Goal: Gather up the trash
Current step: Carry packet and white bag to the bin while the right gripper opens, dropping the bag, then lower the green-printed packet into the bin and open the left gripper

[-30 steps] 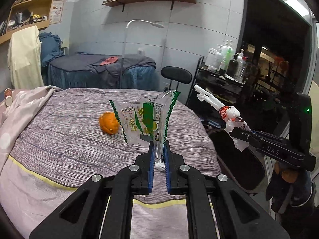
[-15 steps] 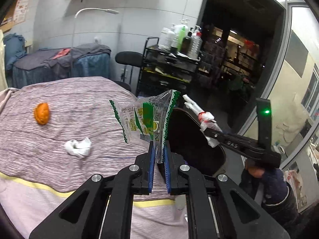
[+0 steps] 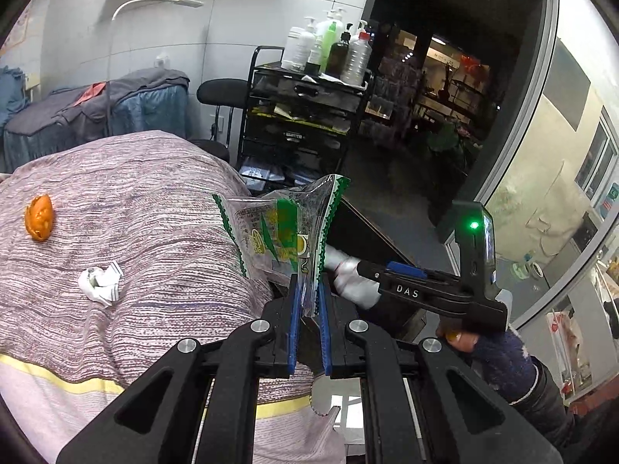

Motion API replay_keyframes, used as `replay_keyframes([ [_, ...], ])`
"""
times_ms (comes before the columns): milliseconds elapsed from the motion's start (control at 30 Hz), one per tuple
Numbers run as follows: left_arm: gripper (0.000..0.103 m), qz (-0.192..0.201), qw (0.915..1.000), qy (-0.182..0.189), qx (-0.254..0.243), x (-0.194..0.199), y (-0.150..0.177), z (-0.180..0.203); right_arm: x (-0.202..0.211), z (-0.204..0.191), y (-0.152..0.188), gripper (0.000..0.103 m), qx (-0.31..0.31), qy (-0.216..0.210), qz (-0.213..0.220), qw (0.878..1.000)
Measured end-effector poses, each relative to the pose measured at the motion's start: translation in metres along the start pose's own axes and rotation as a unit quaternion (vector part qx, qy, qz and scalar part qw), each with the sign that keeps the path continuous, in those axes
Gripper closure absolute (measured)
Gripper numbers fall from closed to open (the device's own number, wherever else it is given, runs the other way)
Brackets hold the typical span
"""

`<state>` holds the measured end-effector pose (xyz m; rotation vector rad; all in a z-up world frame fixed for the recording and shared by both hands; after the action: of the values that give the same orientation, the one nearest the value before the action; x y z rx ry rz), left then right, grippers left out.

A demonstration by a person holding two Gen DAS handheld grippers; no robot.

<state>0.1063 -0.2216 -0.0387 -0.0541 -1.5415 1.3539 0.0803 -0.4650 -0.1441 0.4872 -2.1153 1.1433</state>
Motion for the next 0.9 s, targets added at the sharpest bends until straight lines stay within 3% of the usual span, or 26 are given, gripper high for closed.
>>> replay_keyframes([
  [900,0.094,-0.067,0.9942,0.027,-0.079,-0.084,-0.020,0.056,0.042,0.038,-0.018,0.034,-0.053,0.042,0.063,0.996],
])
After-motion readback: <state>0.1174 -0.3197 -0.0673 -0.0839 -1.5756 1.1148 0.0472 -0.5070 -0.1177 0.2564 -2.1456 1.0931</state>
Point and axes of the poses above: each gripper's, at about its wrist camera, not at the fingertips, and x roughly against the way its jaws point, z to its right, y to its underside, the point moved 2 cm from there along -x, roughly the way its jaws point, and after that the axes turned 4 degrees about -y, right-handed, at the moved point
